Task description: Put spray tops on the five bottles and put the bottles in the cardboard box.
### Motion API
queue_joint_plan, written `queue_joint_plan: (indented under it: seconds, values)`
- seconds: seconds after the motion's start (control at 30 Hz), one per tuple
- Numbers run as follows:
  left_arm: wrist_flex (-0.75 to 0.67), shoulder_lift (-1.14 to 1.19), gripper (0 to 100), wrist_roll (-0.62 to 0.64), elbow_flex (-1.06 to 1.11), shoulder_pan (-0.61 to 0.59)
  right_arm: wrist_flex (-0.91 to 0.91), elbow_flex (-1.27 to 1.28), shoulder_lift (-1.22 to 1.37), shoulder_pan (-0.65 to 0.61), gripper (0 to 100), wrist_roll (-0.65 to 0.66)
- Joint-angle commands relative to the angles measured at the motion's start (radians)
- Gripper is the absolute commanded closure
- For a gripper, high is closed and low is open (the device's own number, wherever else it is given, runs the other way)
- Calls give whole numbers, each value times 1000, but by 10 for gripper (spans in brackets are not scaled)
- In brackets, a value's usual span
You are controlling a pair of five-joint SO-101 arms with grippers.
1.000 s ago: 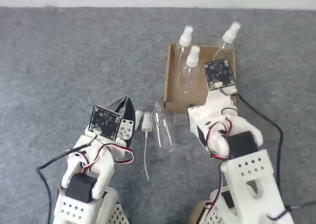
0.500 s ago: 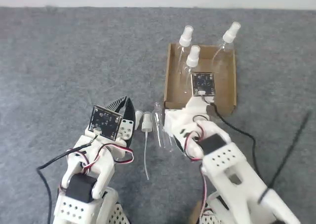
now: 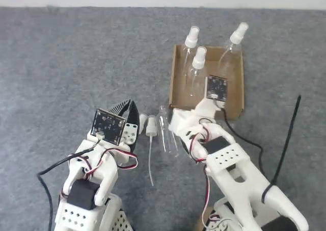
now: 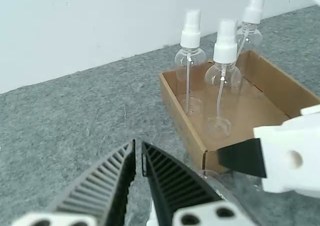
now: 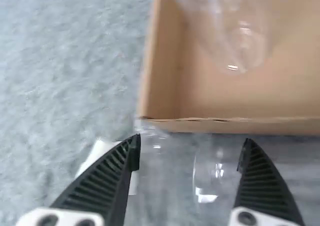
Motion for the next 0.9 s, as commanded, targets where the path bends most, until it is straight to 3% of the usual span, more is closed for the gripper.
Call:
queue_joint_plan:
  seconds: [0.0,0.1,0.33,0.57,0.87]
  values:
    - [-31,-6,988,2,-5,2,-10,34,-7,48,724,-11]
    - [-31,-6,988,2,-5,2,41,43,-7,70,724,-9]
    - [-29,-6,988,2,-5,2,228,-37,-8,203,721,153]
    - [-31,-9,988,2,-5,2,389,-238,-8,292,720,147]
    - [-31,-11,988,2,-5,2,731,-493,-7,282,719,-241]
